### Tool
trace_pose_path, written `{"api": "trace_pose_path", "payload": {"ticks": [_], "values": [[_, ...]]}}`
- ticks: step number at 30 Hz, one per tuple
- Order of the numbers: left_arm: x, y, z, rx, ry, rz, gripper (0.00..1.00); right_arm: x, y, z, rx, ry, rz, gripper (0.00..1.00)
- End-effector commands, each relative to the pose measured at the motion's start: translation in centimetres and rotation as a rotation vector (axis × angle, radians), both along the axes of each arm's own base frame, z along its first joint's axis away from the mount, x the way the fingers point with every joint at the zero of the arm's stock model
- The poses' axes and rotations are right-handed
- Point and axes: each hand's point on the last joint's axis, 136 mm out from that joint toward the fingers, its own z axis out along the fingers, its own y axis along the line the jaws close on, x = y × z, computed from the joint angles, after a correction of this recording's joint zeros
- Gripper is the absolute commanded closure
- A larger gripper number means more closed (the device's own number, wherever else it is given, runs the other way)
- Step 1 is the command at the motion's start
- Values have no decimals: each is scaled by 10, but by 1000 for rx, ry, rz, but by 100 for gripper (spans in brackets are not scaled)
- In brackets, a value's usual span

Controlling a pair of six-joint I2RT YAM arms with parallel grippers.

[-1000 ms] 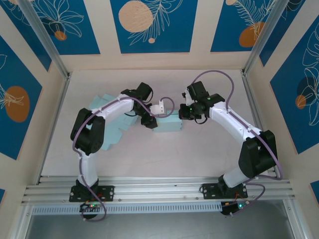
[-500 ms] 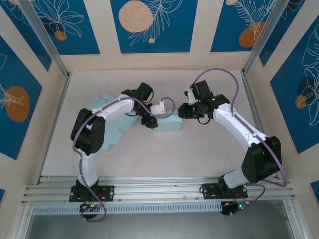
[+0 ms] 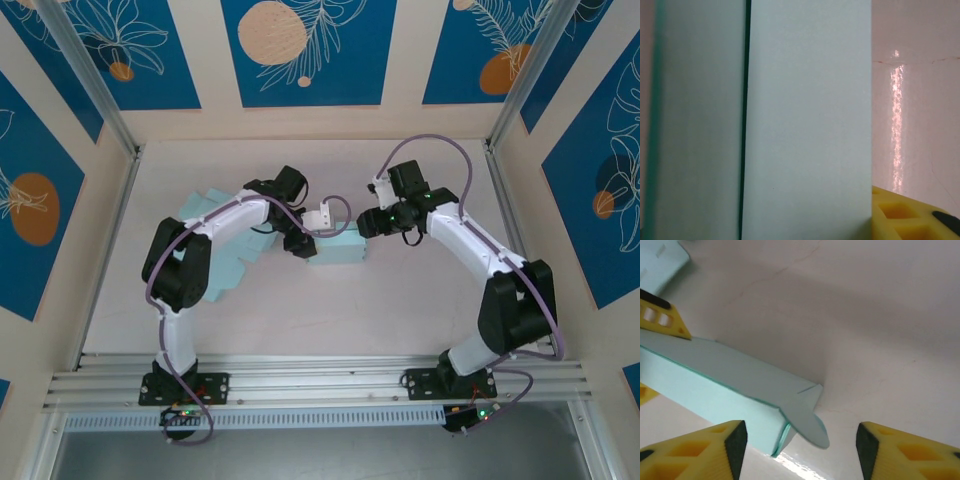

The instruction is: Fold the paper box

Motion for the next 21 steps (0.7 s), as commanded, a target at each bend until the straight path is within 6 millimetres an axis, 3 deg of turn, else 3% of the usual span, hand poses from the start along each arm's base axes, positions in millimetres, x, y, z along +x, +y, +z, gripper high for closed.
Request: {"api": "trace_pose_path", "payload": {"ticks": [1,4,9,18,21], "values": [[-7,6,-9,48,24,-20,54,7,8,5,14,-9,54,48],[-7,6,-8,46,23,-19,53,6,6,-1,8,13,33,53],[-5,6,-9,49,23,-17,53,3,8,-2,30,22,18,71],[-5,6,-11,53,26,-13,53,0,18,12,46,17,12,92],[-4,5,-11,53,23,-11,53,-1,24,18,75,30,-4,95]]}}
